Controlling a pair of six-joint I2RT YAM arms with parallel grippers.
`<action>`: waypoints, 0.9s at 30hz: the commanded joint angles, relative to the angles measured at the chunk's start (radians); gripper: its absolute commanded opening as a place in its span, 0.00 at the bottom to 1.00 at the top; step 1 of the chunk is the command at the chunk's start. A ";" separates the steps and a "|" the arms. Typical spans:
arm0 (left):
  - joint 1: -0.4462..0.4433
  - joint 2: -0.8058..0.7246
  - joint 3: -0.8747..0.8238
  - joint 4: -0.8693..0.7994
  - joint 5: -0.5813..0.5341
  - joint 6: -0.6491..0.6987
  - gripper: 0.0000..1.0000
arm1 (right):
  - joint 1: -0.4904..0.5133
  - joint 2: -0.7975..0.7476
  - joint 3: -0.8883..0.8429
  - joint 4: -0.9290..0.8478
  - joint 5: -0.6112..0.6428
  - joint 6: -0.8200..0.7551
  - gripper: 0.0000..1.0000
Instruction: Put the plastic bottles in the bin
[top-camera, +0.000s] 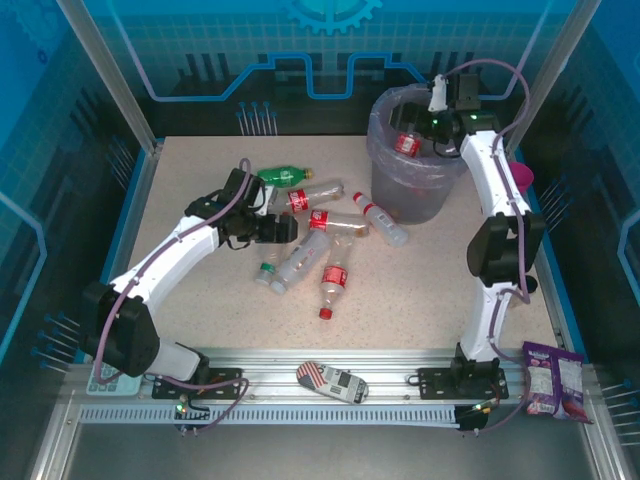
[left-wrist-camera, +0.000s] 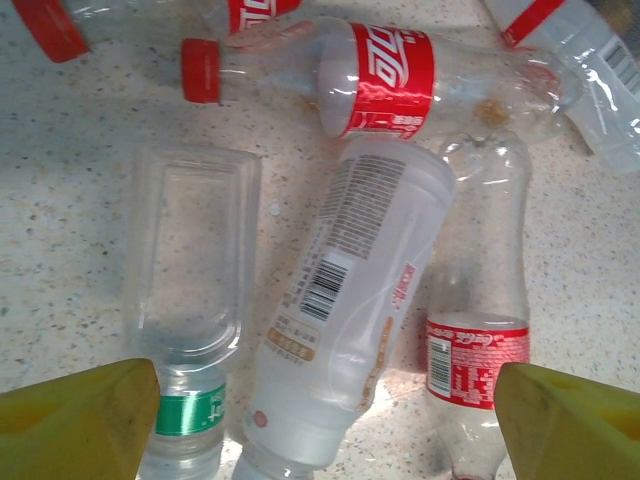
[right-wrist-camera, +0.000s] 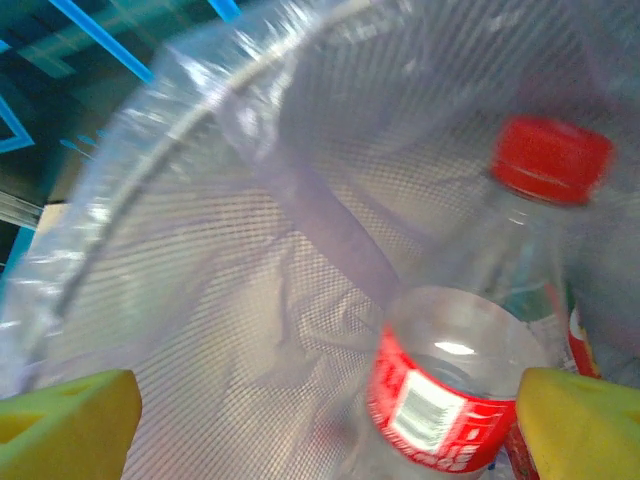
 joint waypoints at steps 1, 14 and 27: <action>0.030 0.003 0.027 -0.034 -0.023 0.024 0.89 | -0.014 -0.105 0.029 -0.068 0.030 -0.052 0.97; 0.094 0.080 -0.011 -0.068 -0.028 0.079 0.84 | -0.039 -0.495 -0.375 -0.017 0.002 -0.044 0.97; 0.047 0.239 -0.043 -0.030 -0.084 0.102 0.95 | -0.039 -0.633 -0.567 0.028 -0.055 0.024 0.96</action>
